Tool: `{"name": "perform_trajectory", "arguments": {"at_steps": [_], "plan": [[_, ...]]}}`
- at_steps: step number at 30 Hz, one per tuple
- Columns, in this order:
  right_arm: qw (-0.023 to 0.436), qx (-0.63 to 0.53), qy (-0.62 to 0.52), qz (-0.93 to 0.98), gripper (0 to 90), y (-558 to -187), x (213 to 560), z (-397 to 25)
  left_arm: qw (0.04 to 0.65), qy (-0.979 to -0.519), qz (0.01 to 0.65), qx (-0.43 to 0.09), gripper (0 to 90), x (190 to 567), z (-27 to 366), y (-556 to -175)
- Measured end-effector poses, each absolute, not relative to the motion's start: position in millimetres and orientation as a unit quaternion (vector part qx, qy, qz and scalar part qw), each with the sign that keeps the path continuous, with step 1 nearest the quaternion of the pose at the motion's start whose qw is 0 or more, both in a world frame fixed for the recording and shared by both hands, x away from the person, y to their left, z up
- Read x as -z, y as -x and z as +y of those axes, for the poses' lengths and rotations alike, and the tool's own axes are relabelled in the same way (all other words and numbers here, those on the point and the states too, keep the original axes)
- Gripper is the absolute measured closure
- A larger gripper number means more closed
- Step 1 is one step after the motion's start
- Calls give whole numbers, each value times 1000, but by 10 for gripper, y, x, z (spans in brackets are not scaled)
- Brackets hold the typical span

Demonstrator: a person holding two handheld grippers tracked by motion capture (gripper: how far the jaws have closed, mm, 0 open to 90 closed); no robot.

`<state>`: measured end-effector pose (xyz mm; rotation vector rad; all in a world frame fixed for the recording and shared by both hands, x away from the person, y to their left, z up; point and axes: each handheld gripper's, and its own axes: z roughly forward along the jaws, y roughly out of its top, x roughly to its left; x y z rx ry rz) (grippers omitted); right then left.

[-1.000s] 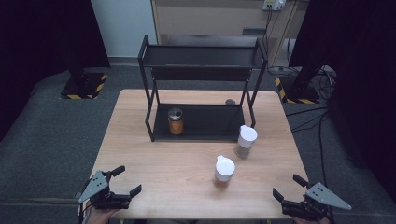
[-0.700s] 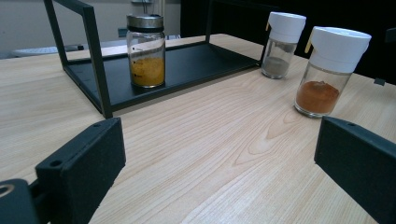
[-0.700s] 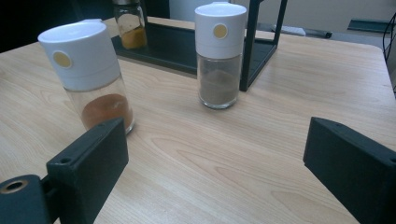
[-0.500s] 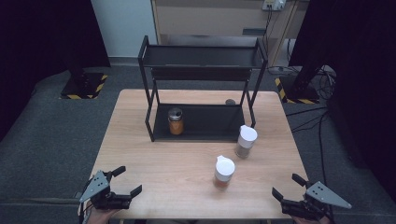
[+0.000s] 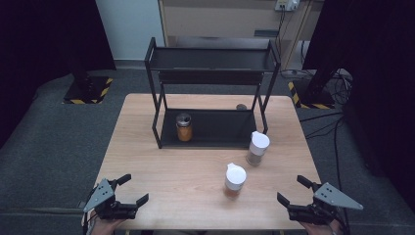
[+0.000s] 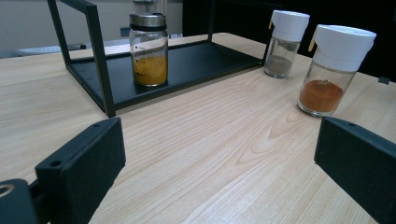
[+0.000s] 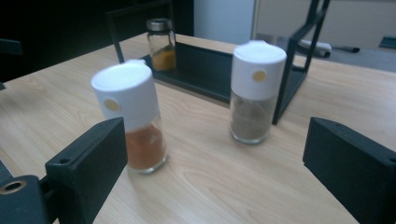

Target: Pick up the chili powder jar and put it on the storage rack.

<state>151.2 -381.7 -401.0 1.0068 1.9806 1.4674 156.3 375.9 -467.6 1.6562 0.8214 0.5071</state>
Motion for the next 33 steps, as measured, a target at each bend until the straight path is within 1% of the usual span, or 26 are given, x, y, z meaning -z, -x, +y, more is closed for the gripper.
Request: {"name": "perform_trajectory", "arguments": {"at_steps": [6,13,22,33], "plan": [[231,-539,-350,730,66,-1609,3863,-3705,576,-707,350,-215,12,4684,3761,-1572],[217,-545,-333,738,66,-1721,3776,-3584,576,-710,346,-211,12,4685,3760,-1586],[193,-547,-321,748,65,-1889,3728,-3390,576,-712,343,-209,12,4688,3756,-1596],[176,-541,-310,762,66,-2080,3706,-3118,578,-709,346,-207,11,4700,3771,-1598]]}}
